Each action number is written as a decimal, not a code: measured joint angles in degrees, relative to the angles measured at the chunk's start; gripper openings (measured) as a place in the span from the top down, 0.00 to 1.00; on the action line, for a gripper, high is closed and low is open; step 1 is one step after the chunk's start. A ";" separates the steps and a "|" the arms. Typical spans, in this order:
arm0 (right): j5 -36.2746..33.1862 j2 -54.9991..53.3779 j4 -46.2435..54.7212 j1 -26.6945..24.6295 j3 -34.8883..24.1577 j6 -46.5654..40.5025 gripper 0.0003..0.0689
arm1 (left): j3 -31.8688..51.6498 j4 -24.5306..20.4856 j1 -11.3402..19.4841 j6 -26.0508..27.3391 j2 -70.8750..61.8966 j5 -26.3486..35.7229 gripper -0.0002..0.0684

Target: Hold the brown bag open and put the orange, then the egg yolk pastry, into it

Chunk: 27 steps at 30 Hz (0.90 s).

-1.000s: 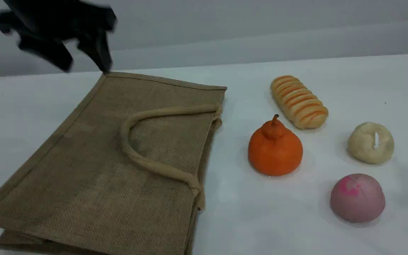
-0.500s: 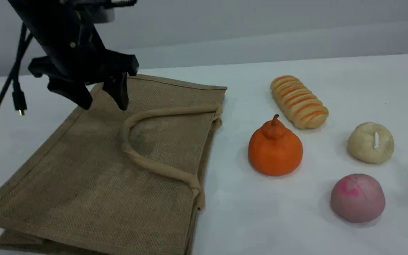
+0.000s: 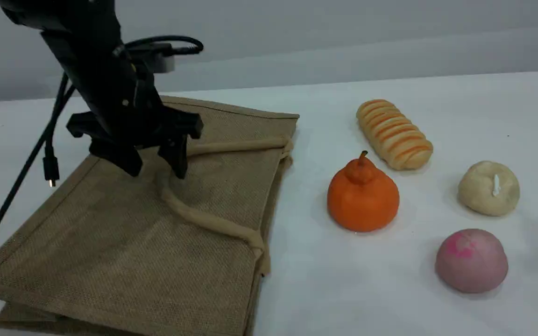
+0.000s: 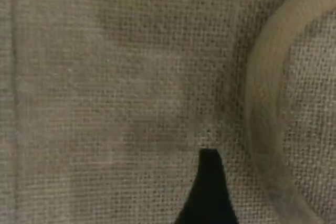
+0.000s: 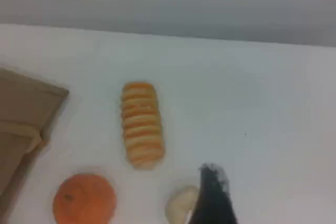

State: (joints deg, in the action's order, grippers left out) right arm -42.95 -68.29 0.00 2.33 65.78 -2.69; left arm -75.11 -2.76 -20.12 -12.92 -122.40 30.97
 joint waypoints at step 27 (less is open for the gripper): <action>0.00 0.23 0.00 0.00 0.00 0.05 0.34 | 0.00 -0.02 -0.07 -1.12 -2.50 -3.36 0.85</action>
State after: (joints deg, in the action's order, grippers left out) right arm -42.95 -68.06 0.00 2.33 65.78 -2.64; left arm -75.11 -2.78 -20.19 -14.03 -124.90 27.61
